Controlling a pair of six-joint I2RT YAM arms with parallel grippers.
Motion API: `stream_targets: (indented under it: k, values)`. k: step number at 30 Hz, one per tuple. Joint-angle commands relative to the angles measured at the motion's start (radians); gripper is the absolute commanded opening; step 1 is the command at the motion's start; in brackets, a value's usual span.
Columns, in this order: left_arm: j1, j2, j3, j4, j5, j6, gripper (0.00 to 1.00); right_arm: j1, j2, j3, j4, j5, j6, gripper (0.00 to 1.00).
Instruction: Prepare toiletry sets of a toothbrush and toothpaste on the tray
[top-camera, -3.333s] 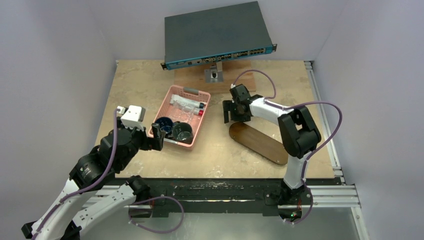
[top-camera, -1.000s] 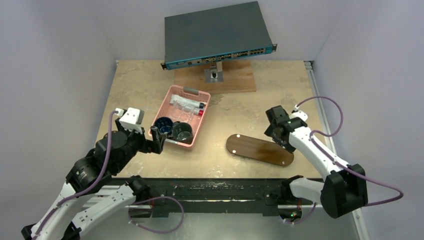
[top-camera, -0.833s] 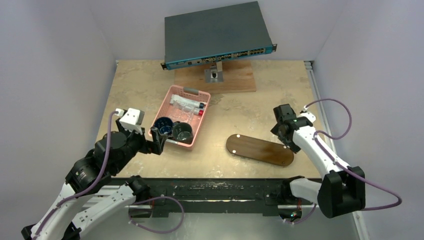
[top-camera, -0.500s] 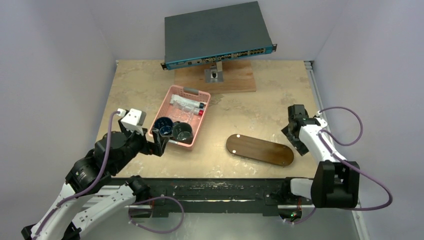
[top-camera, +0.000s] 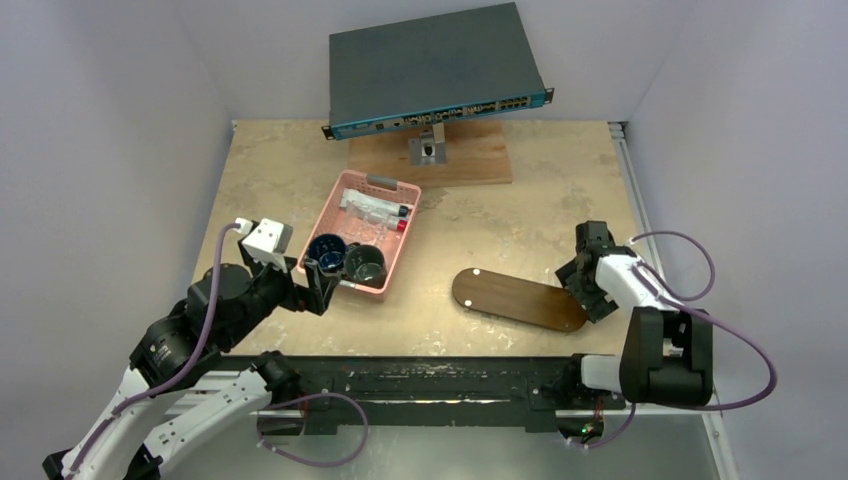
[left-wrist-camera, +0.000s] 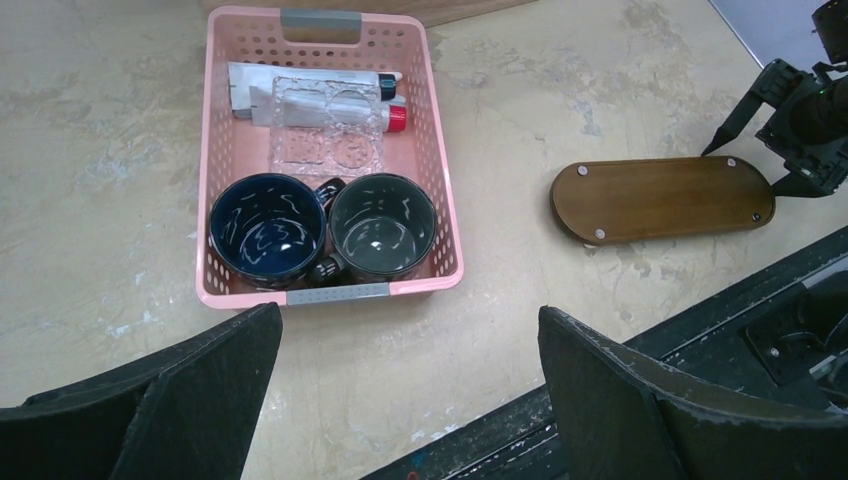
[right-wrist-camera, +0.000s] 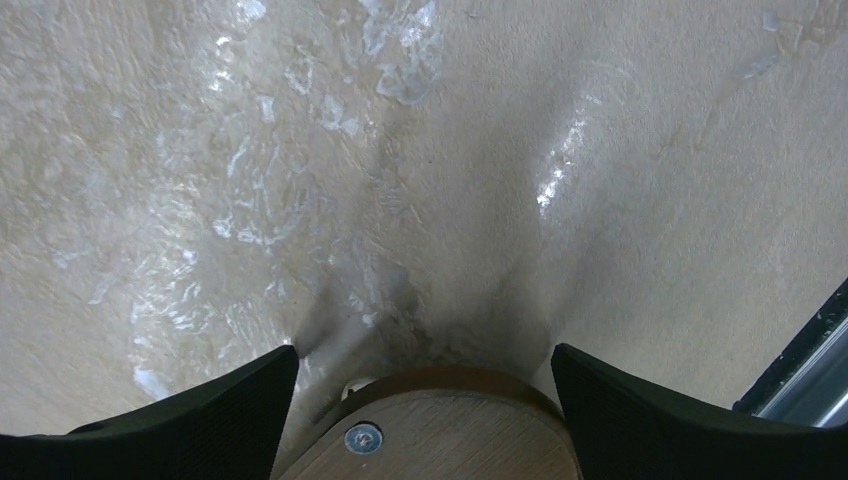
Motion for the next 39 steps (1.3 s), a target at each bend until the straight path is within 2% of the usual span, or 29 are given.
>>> stream_targets:
  k: [1,15,23,39]
  values:
    - [0.003,-0.01,-0.011,0.043,0.01,0.009,1.0,-0.004,-0.003,-0.034,0.043,-0.068,0.003,0.98]
    - [0.004,-0.012,-0.012,0.041,-0.002,0.009,1.0,0.003,-0.042,-0.07,0.105,-0.174,-0.09,0.95]
    - [0.003,-0.003,-0.012,0.039,-0.013,0.009,1.0,0.142,-0.013,-0.008,0.135,-0.164,-0.137,0.94]
    - [0.007,0.016,-0.013,0.033,-0.046,0.01,1.0,0.304,0.07,0.035,0.19,-0.207,-0.152,0.91]
